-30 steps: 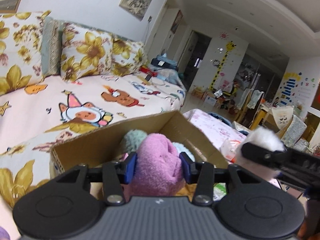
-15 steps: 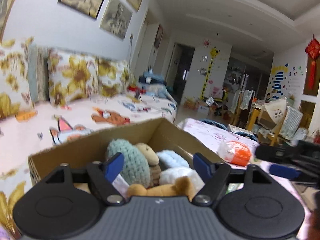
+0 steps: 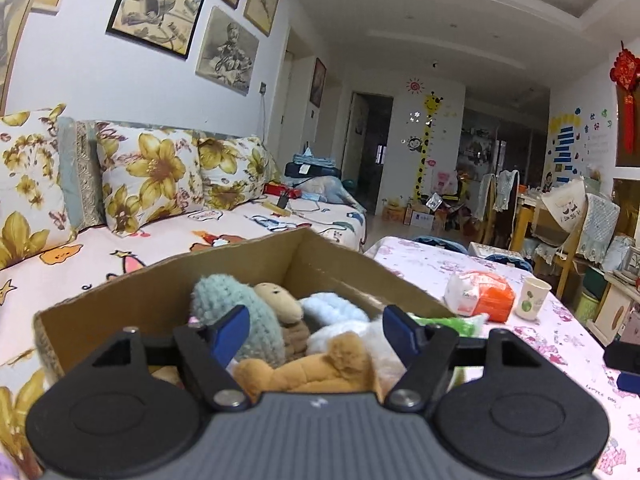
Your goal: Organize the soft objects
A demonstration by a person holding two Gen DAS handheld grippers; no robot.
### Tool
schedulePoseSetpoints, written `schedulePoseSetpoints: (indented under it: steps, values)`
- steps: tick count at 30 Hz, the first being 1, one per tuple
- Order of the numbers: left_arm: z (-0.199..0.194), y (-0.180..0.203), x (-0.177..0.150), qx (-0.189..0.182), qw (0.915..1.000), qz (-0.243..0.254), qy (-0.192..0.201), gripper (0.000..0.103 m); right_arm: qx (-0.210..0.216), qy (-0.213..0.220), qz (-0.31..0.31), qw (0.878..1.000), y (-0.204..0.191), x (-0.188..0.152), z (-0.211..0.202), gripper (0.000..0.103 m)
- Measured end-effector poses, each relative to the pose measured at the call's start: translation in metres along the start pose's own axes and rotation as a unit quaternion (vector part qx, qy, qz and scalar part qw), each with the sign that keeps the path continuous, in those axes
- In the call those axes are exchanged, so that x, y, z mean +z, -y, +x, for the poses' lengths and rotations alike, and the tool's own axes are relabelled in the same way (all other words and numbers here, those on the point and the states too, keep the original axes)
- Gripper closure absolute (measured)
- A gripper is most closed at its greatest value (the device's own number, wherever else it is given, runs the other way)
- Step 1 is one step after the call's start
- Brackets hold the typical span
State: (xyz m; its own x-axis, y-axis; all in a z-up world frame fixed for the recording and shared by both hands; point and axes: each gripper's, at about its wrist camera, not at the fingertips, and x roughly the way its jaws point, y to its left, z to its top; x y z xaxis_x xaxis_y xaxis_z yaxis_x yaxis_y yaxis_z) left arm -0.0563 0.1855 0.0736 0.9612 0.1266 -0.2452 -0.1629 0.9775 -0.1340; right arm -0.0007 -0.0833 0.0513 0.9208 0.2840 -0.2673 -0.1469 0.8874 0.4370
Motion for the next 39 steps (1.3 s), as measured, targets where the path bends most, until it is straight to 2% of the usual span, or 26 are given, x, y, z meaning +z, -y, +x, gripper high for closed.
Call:
schedulePoseSetpoints:
  steps: [7, 11, 14, 17, 21, 29, 39]
  values:
    - [-0.001, 0.019, -0.002, 0.000, 0.9999, -0.013, 0.007, 0.028, -0.020, 0.003, -0.019, 1.000, -0.011, -0.006, 0.001, 0.000]
    - [-0.006, 0.015, 0.002, -0.008, 0.9998, -0.019, 0.002, 0.013, -0.039, -0.001, -0.038, 0.999, -0.018, -0.016, -0.003, 0.000]
    - [-0.021, 0.015, 0.008, -0.020, 0.9994, -0.019, 0.019, 0.001, -0.057, -0.006, -0.050, 0.997, -0.025, -0.021, -0.006, 0.000]
    - [-0.036, 0.020, 0.014, -0.023, 0.9996, 0.001, 0.017, 0.001, -0.069, -0.008, -0.060, 0.996, -0.029, -0.022, -0.014, 0.000]
    - [-0.058, 0.019, 0.020, -0.025, 0.9997, -0.001, -0.005, 0.001, -0.077, 0.004, -0.066, 0.995, -0.037, -0.020, -0.031, 0.000]
    - [-0.101, 0.014, 0.028, -0.008, 0.9993, 0.018, -0.033, 0.001, -0.088, 0.014, -0.084, 0.992, -0.055, -0.021, -0.067, 0.000]
    - [-0.157, 0.012, 0.028, -0.005, 0.9982, 0.058, -0.018, 0.001, -0.077, 0.027, -0.119, 0.990, -0.091, -0.028, -0.116, 0.000]
